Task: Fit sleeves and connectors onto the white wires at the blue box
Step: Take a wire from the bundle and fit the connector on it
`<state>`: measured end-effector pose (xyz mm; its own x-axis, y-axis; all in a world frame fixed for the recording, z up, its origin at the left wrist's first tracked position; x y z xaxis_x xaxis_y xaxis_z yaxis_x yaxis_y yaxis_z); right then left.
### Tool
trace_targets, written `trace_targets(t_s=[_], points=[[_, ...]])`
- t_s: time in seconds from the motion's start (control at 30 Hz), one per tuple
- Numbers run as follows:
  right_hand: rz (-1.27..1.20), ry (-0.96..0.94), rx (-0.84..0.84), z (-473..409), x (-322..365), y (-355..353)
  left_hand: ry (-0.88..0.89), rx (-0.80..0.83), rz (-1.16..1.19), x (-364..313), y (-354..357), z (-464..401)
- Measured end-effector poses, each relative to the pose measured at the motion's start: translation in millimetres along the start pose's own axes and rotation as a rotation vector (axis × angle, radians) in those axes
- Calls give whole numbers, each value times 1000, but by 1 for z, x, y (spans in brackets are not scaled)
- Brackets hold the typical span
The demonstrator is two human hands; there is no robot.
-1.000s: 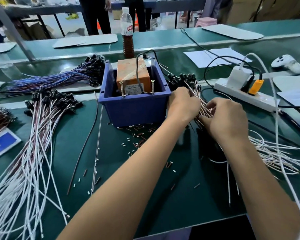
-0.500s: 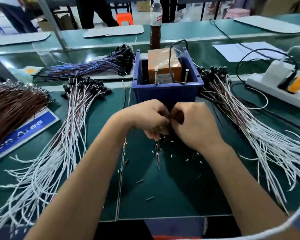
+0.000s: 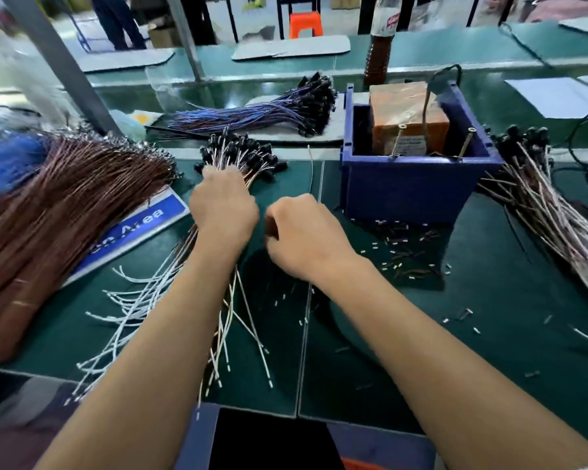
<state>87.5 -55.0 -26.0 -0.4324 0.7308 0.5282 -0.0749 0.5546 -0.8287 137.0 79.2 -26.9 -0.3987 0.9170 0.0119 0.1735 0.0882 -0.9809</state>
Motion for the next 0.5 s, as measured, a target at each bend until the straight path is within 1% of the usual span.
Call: trace_targets(t_s=[0.13, 0.27, 0.37, 0.4, 0.43, 0.5], points=[[16, 20, -6, -7, 5, 8, 4, -36, -3, -1, -3, -4], [-67, 83, -24, -10, -2, 8, 2, -6, 121, -1, -5, -6], [-155, 136, -83, -10, -7, 2, 68, -26, 192, -9, -12, -8], [-190, 153, -107, -10, -9, -1, 92, -44, 260, -12, -16, -7], [-230, 173, -126, -10, -10, -4, 102, -58, 385, -14, -19, -7], [-338, 204, -140, -9, -13, -5, 55, -2, 790, -15, -21, -6]])
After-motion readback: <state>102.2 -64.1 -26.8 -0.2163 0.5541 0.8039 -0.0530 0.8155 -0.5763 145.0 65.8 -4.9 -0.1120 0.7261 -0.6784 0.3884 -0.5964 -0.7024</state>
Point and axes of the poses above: each hand's wrist, its own z-axis away from the middle knuckle, its own y-axis out of the palm, x = y × z, the point moved 6 cm from there along -z, towards the middle knuckle, and after that the axes turned 7 degrees about -z, right-handed, at the moved point
